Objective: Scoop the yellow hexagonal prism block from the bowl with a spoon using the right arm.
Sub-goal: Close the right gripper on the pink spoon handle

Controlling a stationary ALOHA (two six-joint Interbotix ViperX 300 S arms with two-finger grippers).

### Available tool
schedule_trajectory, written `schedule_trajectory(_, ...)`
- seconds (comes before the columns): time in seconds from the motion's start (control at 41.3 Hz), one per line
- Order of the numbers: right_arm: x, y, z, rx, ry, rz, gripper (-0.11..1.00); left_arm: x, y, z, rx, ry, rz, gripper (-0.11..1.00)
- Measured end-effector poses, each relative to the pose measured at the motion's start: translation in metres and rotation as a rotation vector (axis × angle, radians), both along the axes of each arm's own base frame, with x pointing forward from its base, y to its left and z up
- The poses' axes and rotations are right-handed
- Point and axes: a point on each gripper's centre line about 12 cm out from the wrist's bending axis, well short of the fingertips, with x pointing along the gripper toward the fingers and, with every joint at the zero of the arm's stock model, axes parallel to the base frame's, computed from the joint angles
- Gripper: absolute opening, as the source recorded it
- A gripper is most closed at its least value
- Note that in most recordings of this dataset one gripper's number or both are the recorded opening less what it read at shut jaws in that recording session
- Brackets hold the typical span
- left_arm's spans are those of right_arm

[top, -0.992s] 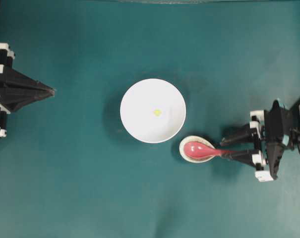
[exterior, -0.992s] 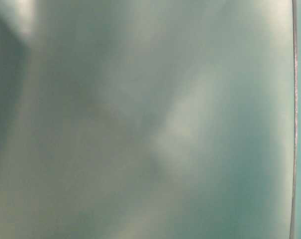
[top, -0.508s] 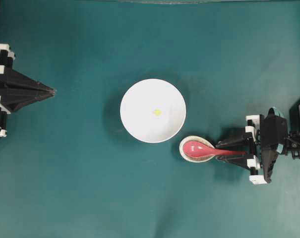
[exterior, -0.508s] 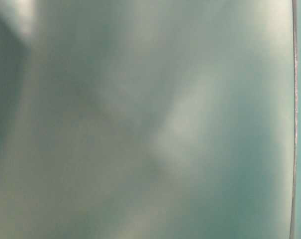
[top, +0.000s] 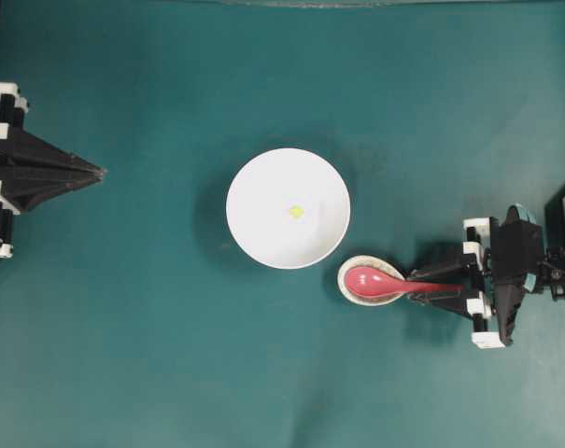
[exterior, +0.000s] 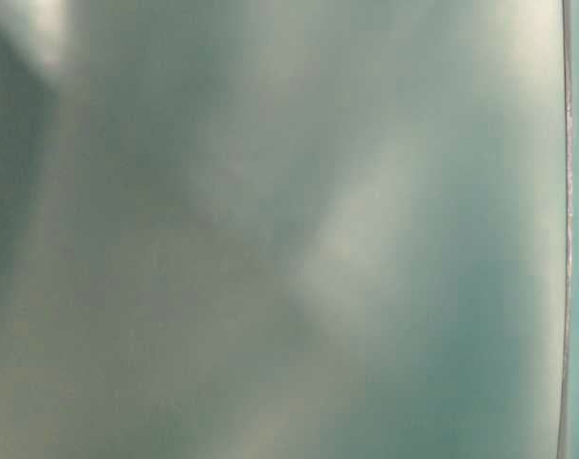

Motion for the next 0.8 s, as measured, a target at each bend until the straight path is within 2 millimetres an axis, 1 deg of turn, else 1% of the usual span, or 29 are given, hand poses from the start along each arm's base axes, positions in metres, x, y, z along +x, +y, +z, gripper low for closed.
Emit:
schedule_trajectory(0.629,-0.0018,-0.0011,-0.0008,-0.033,0.004,0.012,0.39,0.0,0.0,-0.0002,0.0,0.002,0.0,0.0)
schedule_trajectory(0.798,-0.0018,-0.0011,-0.0008,-0.04,0.004,0.015,0.35,0.0,0.0,-0.0002,0.0,0.002,0.0,0.0)
